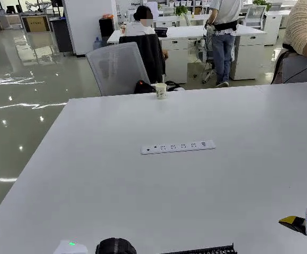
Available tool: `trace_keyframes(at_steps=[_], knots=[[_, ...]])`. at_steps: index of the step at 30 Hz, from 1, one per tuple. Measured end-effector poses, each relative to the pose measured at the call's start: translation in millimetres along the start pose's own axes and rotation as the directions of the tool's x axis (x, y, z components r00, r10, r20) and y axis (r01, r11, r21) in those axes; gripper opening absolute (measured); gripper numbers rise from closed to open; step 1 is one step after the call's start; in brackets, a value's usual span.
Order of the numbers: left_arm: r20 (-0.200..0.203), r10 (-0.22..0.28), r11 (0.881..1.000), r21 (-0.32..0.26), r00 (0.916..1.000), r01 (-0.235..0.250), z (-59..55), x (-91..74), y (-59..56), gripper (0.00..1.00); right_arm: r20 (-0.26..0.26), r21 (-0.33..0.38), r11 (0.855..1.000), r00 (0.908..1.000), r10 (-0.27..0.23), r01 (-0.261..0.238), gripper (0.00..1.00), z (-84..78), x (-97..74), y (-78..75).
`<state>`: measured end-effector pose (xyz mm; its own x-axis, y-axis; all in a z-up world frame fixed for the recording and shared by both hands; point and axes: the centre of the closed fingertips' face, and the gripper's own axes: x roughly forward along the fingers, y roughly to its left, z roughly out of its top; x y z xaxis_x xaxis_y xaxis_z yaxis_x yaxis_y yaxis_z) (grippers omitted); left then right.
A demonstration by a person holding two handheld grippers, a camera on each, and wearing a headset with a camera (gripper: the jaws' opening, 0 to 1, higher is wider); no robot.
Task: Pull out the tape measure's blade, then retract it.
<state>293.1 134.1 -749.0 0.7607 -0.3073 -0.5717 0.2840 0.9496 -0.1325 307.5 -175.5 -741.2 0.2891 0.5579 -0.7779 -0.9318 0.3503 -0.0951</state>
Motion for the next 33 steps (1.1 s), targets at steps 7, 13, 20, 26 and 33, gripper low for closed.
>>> trace_keyframes(at_steps=[7,13,20,26,33], knots=[[0.030,0.048,0.999,0.023,0.9984,-0.048,6.5,7.6,7.2,0.99,-0.015,-0.084,0.996,0.9991,0.041,-0.042,0.99,10.0,14.0,-5.2],[0.016,0.053,0.999,-0.013,0.9985,-0.052,6.6,16.8,9.3,0.99,-0.045,-0.121,0.990,0.9964,0.072,-0.077,0.99,14.2,29.1,-13.0],[0.050,0.094,0.995,-0.025,0.9944,-0.093,16.4,24.1,12.0,0.99,-0.084,-0.173,0.978,0.9913,0.101,-0.114,0.92,16.9,42.7,-18.2],[0.054,0.060,0.996,-0.075,0.9967,-0.056,12.0,32.8,7.9,0.99,-0.122,-0.241,0.958,0.9845,0.126,-0.153,0.81,14.4,56.3,-18.2],[0.119,0.143,0.986,-0.098,0.9826,-0.132,13.6,31.4,23.6,0.99,-0.163,-0.255,0.945,0.9721,0.168,-0.206,0.76,15.0,70.9,-16.4]])
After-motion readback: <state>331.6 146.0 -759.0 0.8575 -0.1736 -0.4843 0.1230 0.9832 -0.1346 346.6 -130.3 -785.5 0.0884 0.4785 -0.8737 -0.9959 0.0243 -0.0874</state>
